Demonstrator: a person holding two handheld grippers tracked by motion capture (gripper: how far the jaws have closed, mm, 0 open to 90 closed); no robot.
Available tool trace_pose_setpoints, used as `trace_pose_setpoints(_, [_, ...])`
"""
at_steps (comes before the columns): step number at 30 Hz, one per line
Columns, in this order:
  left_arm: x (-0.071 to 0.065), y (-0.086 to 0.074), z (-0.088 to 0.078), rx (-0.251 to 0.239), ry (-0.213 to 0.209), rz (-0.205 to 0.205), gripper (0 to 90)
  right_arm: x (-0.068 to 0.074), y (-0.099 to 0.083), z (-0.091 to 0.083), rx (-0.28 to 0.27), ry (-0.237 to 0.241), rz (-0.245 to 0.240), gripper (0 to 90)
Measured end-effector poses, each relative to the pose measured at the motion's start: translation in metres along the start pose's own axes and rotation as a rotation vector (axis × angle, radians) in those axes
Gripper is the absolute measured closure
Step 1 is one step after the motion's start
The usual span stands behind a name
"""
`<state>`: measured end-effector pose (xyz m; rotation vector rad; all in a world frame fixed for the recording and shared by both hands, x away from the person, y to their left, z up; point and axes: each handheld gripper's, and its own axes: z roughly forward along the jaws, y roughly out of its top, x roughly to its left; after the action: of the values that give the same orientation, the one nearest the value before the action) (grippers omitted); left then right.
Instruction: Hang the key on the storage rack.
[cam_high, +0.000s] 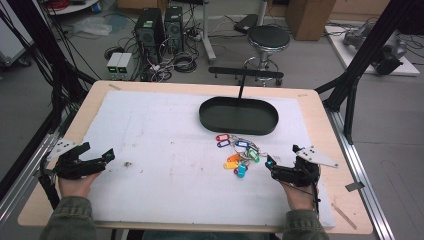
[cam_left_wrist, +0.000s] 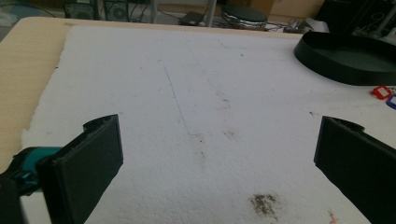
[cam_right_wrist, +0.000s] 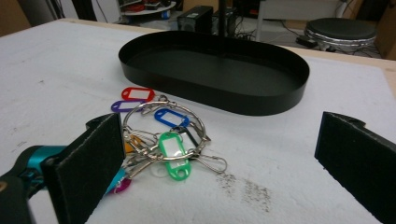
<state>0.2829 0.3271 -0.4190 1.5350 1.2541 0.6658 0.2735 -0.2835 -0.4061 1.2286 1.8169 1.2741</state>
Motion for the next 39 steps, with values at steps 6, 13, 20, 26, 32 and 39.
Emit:
trace_pose_setpoints(6, [0.0,0.0,0.0,0.001,0.0,-0.005,1.7,0.008,0.005,0.007,0.03,0.038,-0.011,0.7])
trace_pose_setpoints(13, [0.0,0.0,0.001,-0.002,-0.003,-0.006,1.7,0.013,0.008,0.013,0.064,0.086,-0.029,0.7])
trace_pose_setpoints(20, [0.001,0.0,0.001,-0.005,-0.005,-0.01,1.7,0.016,0.011,0.019,0.082,0.104,-0.03,0.7])
trace_pose_setpoints(26, [0.001,0.0,0.001,-0.006,-0.006,-0.01,1.7,0.02,0.013,0.026,0.11,0.126,-0.043,0.7])
trace_pose_setpoints(32, [0.001,0.0,0.001,-0.009,0.0,-0.012,1.7,0.025,0.015,0.034,0.133,0.138,-0.068,0.7])
trace_pose_setpoints(39, [0.002,0.0,0.001,-0.007,0.0,-0.007,1.7,0.028,0.016,0.041,0.147,0.148,-0.083,0.8])
